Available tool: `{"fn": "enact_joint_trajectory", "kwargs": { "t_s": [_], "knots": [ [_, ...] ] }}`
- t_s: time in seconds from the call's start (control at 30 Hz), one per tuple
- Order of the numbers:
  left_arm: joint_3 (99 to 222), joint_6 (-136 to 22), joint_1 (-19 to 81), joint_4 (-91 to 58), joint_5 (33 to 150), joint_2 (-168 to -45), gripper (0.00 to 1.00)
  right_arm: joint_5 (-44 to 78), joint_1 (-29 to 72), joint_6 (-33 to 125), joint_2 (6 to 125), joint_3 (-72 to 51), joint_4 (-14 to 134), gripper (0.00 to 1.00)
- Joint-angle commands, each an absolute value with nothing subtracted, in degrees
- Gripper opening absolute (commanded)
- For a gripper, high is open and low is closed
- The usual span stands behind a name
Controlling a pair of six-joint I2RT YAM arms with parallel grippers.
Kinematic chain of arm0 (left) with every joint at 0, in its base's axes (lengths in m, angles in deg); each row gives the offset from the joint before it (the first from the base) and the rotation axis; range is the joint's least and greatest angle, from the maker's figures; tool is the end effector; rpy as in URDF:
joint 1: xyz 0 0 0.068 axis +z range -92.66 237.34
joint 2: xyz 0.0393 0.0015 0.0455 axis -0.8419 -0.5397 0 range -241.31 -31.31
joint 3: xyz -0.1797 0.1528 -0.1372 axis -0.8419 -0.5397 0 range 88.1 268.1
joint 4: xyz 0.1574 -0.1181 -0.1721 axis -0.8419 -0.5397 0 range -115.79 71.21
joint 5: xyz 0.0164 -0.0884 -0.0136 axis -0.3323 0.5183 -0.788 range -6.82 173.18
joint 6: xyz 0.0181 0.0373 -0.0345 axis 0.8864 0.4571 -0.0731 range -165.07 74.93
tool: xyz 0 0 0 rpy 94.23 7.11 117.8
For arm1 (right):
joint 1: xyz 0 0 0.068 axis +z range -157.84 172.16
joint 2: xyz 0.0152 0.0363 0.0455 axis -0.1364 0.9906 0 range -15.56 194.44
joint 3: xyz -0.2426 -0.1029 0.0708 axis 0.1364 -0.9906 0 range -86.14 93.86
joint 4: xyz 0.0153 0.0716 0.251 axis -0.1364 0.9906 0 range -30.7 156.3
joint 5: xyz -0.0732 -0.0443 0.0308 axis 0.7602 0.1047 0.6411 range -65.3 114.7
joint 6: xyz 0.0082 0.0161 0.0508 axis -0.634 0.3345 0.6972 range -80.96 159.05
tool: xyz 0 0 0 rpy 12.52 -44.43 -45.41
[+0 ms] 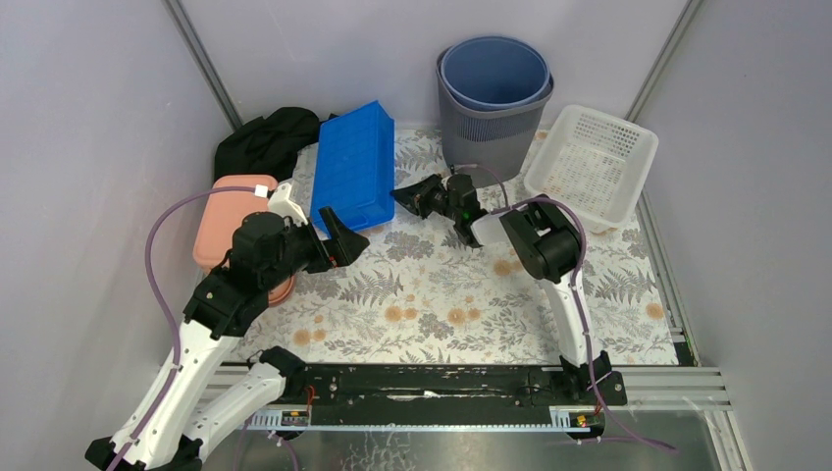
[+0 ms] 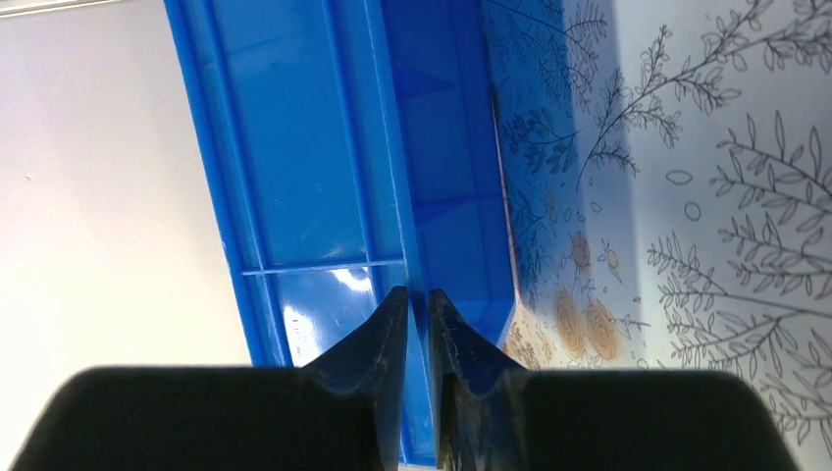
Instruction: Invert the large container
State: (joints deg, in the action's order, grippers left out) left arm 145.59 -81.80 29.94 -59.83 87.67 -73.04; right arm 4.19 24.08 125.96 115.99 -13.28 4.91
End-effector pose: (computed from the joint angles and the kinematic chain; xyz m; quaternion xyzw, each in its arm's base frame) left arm 0.1242 -0.0676 0.3668 -0.0478 0.8429 -0.3120 0.4357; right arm 0.4015 0.2647 0.1249 0.2258 0.6959 0.6425 0.2281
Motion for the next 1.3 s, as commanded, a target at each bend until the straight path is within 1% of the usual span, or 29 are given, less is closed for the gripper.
{"fn": "enact_joint_trajectory", "kwargs": {
  "t_s": [0.0,0.8,1.27],
  "knots": [
    [147.1,-80.8,29.5,-60.4,86.5,-72.6,1.00,3.6,23.9,125.8,117.7,-8.4,4.1,0.20],
    [147.6,-80.0,29.6,-62.3,85.1,-71.1,1.00,6.7,23.8,127.0,124.3,-1.6,7.2,0.20],
    [148.0,-80.0,29.6,-62.7,84.9,-71.1,1.00,6.5,23.8,121.5,124.3,-1.1,16.5,0.23]
  ]
}}
